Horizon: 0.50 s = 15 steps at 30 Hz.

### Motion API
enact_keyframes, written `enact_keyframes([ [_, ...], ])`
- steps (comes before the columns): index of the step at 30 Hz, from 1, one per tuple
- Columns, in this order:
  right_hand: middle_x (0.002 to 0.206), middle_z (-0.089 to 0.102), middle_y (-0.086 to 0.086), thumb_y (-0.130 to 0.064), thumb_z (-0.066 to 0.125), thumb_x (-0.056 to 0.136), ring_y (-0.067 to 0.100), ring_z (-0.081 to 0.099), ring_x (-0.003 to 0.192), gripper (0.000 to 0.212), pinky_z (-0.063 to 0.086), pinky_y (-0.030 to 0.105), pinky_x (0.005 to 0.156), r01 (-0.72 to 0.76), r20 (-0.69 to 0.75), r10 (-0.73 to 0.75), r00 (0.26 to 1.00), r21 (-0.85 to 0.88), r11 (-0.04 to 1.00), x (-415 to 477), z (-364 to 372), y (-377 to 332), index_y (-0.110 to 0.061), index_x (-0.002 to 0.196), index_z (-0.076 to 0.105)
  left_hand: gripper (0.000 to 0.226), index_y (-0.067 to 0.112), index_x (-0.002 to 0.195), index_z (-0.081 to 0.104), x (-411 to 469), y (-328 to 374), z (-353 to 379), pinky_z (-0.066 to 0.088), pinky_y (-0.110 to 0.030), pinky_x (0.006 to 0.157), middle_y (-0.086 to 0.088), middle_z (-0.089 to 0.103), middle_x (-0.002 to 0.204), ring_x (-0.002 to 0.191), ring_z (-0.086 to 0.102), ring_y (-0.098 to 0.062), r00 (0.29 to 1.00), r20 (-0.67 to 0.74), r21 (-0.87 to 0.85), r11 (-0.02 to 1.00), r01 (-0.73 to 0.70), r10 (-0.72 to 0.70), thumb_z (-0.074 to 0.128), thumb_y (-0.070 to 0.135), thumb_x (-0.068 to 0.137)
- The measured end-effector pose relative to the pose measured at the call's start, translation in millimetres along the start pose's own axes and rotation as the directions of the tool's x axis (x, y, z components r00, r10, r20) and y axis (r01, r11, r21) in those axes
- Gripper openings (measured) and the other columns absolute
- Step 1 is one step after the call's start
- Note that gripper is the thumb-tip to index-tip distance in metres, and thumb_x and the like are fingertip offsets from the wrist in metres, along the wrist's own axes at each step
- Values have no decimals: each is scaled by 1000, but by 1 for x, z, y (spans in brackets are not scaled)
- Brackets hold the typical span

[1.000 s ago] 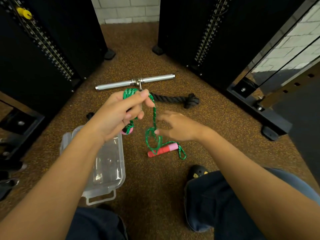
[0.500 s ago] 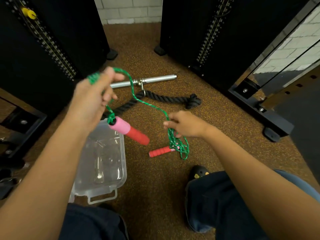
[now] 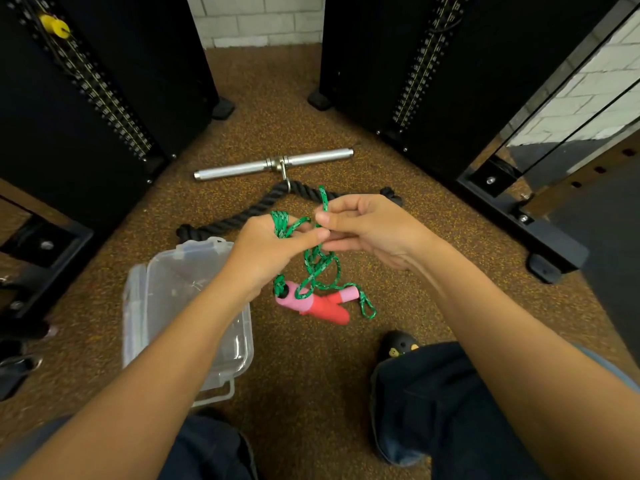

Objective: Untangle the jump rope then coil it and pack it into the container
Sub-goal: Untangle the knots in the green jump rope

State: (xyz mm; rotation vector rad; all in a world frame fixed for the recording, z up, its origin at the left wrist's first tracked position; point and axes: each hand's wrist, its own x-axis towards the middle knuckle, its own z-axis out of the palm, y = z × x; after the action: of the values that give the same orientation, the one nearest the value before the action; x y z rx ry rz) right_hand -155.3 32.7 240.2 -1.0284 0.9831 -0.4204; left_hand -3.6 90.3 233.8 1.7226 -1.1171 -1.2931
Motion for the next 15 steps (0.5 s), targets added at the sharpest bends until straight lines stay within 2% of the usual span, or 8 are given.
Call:
enact_keyframes([
  [2,97,68,14,-5,60,86,13,68,78,21,58,22,72,0,0,0,1000,40,999,-1,-1,-2,1,106,60,13,17,87,71,0,4,-1,43,-9,55,12,70,66,56,59,9,999,33,-105,994,24,-21,74,16,75],
  [4,99,64,17,-1,59,85,16,65,80,26,58,23,74,29,-11,-28,1000,39,999,-1,-1,-2,1,111,60,10,22,84,70,0,6,0,40,-16,60,17,67,58,50,55,9,997,59,-191,980,53,-43,70,15,78],
  [7,82,62,10,2,64,80,12,66,67,32,59,24,69,86,-48,-89,995,-64,994,-1,2,-1,-8,110,60,6,22,74,65,1,7,2,36,-23,66,18,56,42,42,48,6,995,33,-278,955,99,-94,68,20,80],
  [11,72,61,7,3,71,75,16,63,62,35,60,29,67,144,-60,-164,985,-252,957,-1,9,3,-16,97,51,9,23,67,69,2,4,5,41,-24,64,5,70,72,68,55,-9,988,-88,-298,950,96,-127,77,23,71],
  [13,69,60,5,1,73,73,15,59,60,35,57,29,67,147,-68,-178,982,-326,934,-1,8,4,-20,90,50,10,21,74,69,3,3,4,40,-22,61,8,69,72,64,51,-6,977,-154,-313,945,96,-150,78,25,71],
  [15,68,59,0,-2,75,73,12,56,59,34,52,29,65,104,-88,-159,983,-445,889,0,3,5,-22,86,51,29,12,91,69,7,6,-3,40,-26,73,3,71,88,67,51,-7,962,-211,-375,923,85,-174,77,31,70],
])
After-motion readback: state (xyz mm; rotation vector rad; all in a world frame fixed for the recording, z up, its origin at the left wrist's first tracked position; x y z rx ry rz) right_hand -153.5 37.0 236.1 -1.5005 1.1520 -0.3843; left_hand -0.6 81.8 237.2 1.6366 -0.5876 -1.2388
